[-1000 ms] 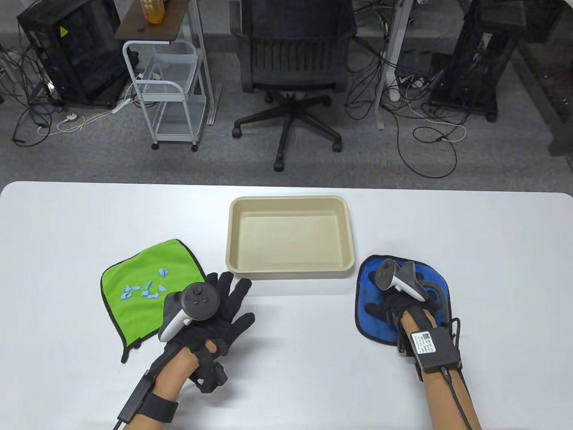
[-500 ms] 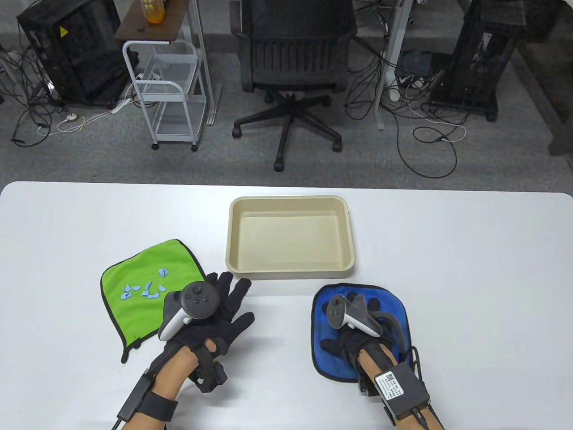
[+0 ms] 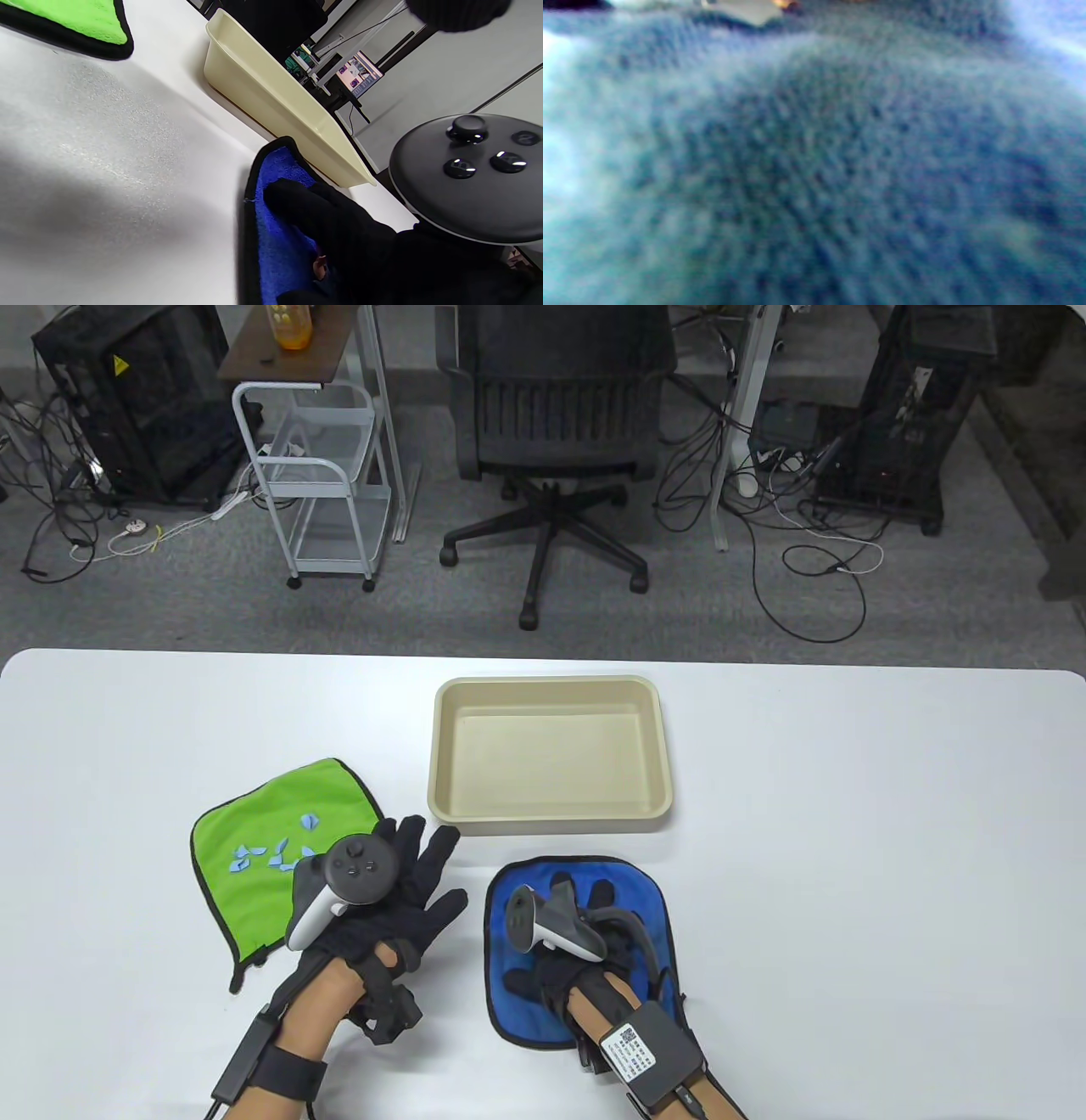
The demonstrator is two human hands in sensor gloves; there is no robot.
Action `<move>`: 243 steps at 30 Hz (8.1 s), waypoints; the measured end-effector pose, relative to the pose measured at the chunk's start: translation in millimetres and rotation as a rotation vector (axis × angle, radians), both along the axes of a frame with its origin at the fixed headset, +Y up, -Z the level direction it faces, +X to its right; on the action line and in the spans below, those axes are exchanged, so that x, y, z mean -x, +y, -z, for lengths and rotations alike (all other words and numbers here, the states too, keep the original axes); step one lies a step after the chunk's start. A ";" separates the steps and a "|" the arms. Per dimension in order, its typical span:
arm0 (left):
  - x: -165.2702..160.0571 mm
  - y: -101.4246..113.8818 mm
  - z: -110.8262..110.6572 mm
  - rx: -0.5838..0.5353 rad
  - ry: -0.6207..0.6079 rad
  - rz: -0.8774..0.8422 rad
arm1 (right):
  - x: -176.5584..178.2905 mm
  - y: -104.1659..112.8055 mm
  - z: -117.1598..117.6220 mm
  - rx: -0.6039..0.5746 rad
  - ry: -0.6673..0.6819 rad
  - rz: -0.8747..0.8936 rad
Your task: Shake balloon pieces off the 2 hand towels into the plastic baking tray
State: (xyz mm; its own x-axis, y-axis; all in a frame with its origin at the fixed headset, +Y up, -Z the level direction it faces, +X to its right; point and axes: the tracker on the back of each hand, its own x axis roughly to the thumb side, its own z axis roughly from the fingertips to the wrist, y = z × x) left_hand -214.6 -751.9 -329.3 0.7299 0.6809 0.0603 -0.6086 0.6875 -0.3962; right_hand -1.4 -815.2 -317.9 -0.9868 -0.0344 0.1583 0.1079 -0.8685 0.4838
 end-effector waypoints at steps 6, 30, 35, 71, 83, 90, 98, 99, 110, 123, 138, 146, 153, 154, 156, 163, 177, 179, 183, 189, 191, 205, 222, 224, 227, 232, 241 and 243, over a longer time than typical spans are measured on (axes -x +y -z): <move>1.5 0.7 0.1 -0.002 0.003 -0.004 | 6.1 0.1 0.0 -0.005 0.015 0.011; -8.7 -2.9 -1.4 -0.005 -0.025 0.031 | -125.8 62.7 33.4 -0.435 -0.252 0.241; -12.5 -6.0 -2.0 -0.002 -0.035 0.049 | -131.5 38.5 40.1 -0.320 -0.278 0.239; -21.1 -13.3 -4.2 0.009 -0.012 0.148 | -124.1 31.2 34.3 -0.177 -0.427 0.425; -27.5 -28.5 -3.6 0.109 0.090 0.312 | -121.5 50.6 29.9 -0.220 -0.397 0.543; -39.9 -39.6 2.1 0.099 0.113 0.435 | -123.2 49.3 30.6 -0.209 -0.381 0.549; -52.5 -52.4 9.1 0.070 0.209 0.571 | -123.3 48.1 30.3 -0.196 -0.372 0.540; -52.8 -52.6 9.9 0.082 0.210 0.563 | -123.3 48.1 30.3 -0.196 -0.372 0.539; -52.6 -51.8 18.3 0.177 0.262 0.508 | -124.8 47.8 29.5 -0.192 -0.375 0.534; -60.9 -44.3 13.6 0.152 0.228 0.418 | -123.3 49.9 29.9 -0.180 -0.385 0.530; -86.2 13.7 33.4 0.306 0.122 0.406 | -98.1 77.8 44.8 -0.063 -0.475 0.505; -97.9 74.0 62.6 0.294 0.117 0.457 | -85.3 132.9 67.4 -0.079 -0.461 0.534; -95.0 110.2 104.6 0.309 0.196 0.324 | -84.3 168.9 107.4 -0.090 -0.498 0.630; -94.9 112.7 109.6 0.310 0.208 0.309 | -84.5 171.2 112.7 -0.094 -0.510 0.643; -95.4 120.6 126.4 0.306 0.246 0.267 | -86.0 176.3 128.9 -0.096 -0.550 0.683; -99.8 134.5 166.2 0.168 0.363 0.039 | -100.5 180.8 167.6 -0.239 -0.658 0.950; -81.8 74.6 174.7 -0.251 0.493 -0.211 | -128.1 132.0 169.6 -0.693 -0.576 0.978; -81.2 64.0 173.5 -0.270 0.486 -0.205 | -130.5 115.8 168.0 -0.678 -0.591 0.975; -80.7 67.5 172.1 -0.284 0.483 -0.228 | -131.6 112.7 167.3 -0.661 -0.582 1.049; -79.5 111.0 168.6 -0.336 0.490 -0.379 | -128.0 164.3 164.6 -0.736 -0.512 1.125; -80.5 123.3 166.7 -0.364 0.478 -0.390 | -125.9 178.9 161.6 -0.770 -0.489 1.133; -84.0 53.0 150.5 -0.261 0.437 -0.262 | -118.0 125.2 156.6 -0.675 -0.490 1.028; -44.4 30.6 51.9 -0.076 0.320 -0.310 | -107.1 212.4 152.8 -0.797 -0.506 1.046; -39.4 27.3 37.9 -0.063 0.294 -0.296 | -107.1 210.8 153.0 -0.795 -0.510 1.040; -35.0 20.1 15.9 -0.034 0.222 -0.270 | -107.8 207.2 153.7 -0.789 -0.513 1.023; -35.6 4.8 -5.4 -0.038 0.129 -0.225 | -110.6 207.5 152.3 -0.790 -0.516 0.999; -41.7 -4.4 -9.7 -0.056 0.032 -0.201 | -133.6 230.5 132.5 -0.825 -0.476 0.937; -41.5 -3.8 -10.8 -0.059 0.027 -0.201 | -147.1 237.0 126.4 -0.845 -0.476 0.896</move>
State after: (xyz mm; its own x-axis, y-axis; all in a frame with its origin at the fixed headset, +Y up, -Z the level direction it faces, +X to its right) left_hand -173.1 -755.7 -318.5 0.5820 0.8086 0.0867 -0.7452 0.5730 -0.3410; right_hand 145.7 -578.2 -444.3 -0.6723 0.7390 0.0442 -0.6871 -0.6007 -0.4087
